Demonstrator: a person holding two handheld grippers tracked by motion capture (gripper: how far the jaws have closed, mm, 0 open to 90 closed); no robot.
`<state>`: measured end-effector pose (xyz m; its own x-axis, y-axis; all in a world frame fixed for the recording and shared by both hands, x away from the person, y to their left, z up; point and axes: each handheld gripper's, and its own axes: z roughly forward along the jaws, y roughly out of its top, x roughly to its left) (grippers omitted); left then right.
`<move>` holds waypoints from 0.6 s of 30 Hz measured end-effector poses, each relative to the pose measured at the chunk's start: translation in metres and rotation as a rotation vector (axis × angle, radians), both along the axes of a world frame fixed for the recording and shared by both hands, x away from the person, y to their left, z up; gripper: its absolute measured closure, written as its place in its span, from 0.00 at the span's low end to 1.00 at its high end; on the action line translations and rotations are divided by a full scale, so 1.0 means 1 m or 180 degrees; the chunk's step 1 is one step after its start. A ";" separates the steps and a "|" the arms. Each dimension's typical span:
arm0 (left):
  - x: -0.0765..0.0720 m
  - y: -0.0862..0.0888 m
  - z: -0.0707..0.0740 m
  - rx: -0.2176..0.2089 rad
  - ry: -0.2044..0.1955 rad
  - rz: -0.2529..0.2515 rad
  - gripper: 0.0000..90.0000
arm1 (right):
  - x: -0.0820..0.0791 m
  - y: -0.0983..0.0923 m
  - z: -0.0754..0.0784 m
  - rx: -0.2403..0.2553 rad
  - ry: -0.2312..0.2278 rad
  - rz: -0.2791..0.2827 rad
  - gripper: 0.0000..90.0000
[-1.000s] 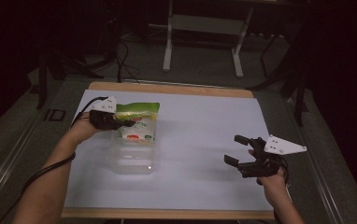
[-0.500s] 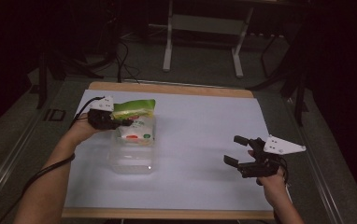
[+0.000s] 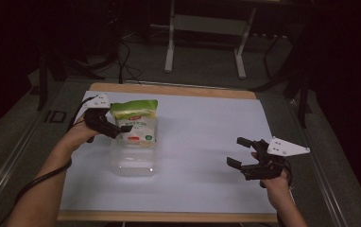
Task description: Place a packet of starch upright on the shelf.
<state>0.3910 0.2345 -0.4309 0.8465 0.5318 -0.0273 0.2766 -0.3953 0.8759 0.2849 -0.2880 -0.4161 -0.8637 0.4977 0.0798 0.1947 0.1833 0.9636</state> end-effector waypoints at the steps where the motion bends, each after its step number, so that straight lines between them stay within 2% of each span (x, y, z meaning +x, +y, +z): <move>1: -0.003 0.001 0.001 -0.0010 0.0002 0.0042 0.00 | -0.001 0.000 0.001 -0.0013 -0.0004 0.0003 0.17; 3: -0.009 0.005 0.001 -0.0083 0.0043 0.0085 0.00 | -0.001 -0.001 0.001 -0.0021 -0.0010 0.0005 0.17; 8: -0.018 0.010 -0.001 -0.0072 0.0015 0.0193 0.00 | -0.002 -0.003 0.000 -0.0020 0.0009 -0.0012 0.17; 12: -0.034 0.013 -0.005 -0.0023 -0.0001 0.0302 0.00 | -0.003 -0.006 -0.002 -0.0021 0.0031 -0.0042 0.17; 18: -0.054 0.018 -0.012 -0.0065 -0.0003 0.0436 0.00 | -0.003 -0.008 -0.004 0.0026 0.0073 -0.0045 0.17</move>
